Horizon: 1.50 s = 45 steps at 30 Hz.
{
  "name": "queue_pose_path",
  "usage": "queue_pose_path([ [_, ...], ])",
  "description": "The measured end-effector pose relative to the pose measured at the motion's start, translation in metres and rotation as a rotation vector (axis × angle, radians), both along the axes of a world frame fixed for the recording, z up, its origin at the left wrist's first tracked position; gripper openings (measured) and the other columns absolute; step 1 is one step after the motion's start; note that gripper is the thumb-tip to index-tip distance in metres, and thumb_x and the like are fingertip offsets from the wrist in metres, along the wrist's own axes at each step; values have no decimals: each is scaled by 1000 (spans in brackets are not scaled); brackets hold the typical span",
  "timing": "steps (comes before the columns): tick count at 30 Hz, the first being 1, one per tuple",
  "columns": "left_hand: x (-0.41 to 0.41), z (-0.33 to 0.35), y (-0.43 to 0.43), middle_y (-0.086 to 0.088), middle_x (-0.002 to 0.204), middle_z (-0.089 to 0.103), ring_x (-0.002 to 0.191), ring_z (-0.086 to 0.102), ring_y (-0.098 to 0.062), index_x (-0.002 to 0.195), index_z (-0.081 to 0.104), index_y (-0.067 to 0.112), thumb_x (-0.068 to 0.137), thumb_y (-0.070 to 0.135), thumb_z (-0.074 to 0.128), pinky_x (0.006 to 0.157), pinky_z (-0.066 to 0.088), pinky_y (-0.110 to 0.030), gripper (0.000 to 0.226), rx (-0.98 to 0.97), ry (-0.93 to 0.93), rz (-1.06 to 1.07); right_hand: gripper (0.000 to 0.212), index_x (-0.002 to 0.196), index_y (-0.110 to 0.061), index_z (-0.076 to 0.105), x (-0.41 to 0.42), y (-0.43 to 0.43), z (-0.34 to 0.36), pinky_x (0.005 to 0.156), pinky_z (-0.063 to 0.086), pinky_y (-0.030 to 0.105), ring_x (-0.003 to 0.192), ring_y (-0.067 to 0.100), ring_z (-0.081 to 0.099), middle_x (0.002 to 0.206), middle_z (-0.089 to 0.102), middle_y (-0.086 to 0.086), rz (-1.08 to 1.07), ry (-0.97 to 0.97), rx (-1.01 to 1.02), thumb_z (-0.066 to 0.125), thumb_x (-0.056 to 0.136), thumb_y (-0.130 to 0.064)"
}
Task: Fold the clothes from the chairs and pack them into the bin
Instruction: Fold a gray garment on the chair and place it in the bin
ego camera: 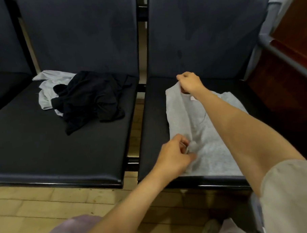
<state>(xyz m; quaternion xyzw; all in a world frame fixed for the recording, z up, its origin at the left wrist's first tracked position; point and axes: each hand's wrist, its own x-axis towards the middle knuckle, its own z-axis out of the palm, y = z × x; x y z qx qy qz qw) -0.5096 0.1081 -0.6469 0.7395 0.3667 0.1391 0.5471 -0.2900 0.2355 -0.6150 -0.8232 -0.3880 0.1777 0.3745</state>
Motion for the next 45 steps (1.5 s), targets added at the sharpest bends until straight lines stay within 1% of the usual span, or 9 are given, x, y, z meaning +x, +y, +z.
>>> queue_pose_path([
  [7,25,-3,-17,5,95,63,80,60,-9,115,59,20,93,37,60,72,51,-25,28,-99,65,-163,67,153,-15,18,41,-21,-28,106,37,39,133,35,38,150,33,15,148,-261,-331,51,94,-10],
  [11,22,-7,-6,3,123,55,110,53,-11,122,58,19,97,28,53,93,46,-27,27,320,129,-41,49,143,-13,42,32,-39,-49,112,30,38,137,30,32,146,41,11,253,-391,-118,53,95,-16],
  [15,9,-24,-6,5,151,23,141,17,-15,145,31,22,97,47,44,117,18,-39,56,593,441,-266,47,139,-21,49,12,-57,-63,116,24,36,138,22,34,146,43,3,560,-400,-177,54,95,-36],
  [20,-6,-20,7,14,158,4,146,1,-11,151,14,30,99,50,34,119,-1,-50,60,562,609,-342,57,153,-29,14,-8,-58,-77,120,3,42,148,19,2,162,5,-3,584,-467,-465,29,101,-48],
  [27,-32,-11,37,7,159,2,147,-10,-25,150,16,26,102,45,27,117,-6,-54,54,548,813,-266,56,153,-29,11,-48,-30,-79,119,-1,42,148,20,-3,162,2,-2,608,-403,-388,25,102,-47],
  [34,6,-35,-22,-13,160,-8,147,-12,-27,153,6,17,94,60,6,116,-13,-38,73,544,535,-279,49,144,-12,40,10,-82,-64,113,20,30,140,25,28,150,35,11,324,-386,-162,50,99,-27],
  [36,14,-43,-39,-19,158,11,147,8,-33,150,28,13,87,64,-7,114,-2,-41,88,699,518,-267,47,142,-12,43,42,-107,-66,113,22,31,138,27,30,148,36,12,213,-381,-203,52,97,-23],
  [39,26,-50,-47,-16,128,59,123,54,-33,115,66,12,96,51,25,107,30,-49,60,896,409,-259,46,142,-16,42,82,-139,-71,113,24,37,141,28,23,150,32,10,56,-337,-270,51,97,-18],
  [45,70,-50,-64,-7,112,60,103,55,-25,105,66,13,79,36,62,90,48,-35,35,874,32,-478,56,148,-27,31,115,-152,-70,117,14,45,146,30,8,157,20,10,-36,-243,-408,51,97,-37],
])
